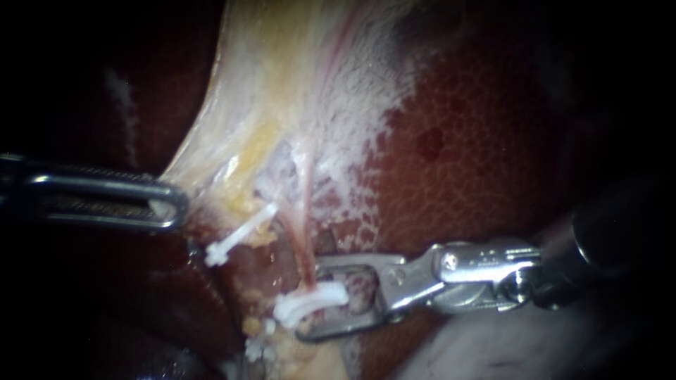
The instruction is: Going back second clip right tube
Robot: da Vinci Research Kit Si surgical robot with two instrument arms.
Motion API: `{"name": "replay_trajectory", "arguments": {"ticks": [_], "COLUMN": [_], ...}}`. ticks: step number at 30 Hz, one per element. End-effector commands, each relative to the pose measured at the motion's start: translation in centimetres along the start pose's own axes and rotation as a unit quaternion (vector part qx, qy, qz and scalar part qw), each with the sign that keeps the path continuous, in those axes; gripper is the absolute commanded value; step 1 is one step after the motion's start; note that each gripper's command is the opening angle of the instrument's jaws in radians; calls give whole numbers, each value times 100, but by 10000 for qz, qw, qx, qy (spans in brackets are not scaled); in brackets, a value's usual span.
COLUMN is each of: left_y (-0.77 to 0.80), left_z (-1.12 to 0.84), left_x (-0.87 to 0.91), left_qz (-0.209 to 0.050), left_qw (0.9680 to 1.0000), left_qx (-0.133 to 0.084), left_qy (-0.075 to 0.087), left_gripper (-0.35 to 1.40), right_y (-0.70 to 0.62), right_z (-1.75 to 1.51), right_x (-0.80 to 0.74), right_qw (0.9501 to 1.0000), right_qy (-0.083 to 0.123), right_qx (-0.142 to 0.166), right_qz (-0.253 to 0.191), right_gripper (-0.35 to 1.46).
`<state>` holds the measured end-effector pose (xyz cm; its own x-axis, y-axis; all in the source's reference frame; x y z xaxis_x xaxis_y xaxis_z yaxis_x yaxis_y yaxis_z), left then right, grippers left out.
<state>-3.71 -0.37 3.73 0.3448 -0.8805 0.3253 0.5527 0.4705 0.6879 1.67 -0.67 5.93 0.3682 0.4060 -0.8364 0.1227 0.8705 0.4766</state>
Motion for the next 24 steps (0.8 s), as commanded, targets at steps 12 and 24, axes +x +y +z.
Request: {"name": "replay_trajectory", "arguments": {"ticks": [12,24], "left_y": [4,7], "left_z": [5,6], "left_x": [4,5], "left_qz": [14,20], "left_qw": [10000,10000], "left_qx": [-2,-1], "left_qy": [-2,-3], "left_gripper": [-35,-35], "right_y": [10,15], "right_z": [-64,-113], "right_x": [16,43], "right_qw": [9993,9983], "right_qy": [45,54], "right_qx": [-201,-354], "right_qz": [-301,-461], "right_gripper": [60,60]}}
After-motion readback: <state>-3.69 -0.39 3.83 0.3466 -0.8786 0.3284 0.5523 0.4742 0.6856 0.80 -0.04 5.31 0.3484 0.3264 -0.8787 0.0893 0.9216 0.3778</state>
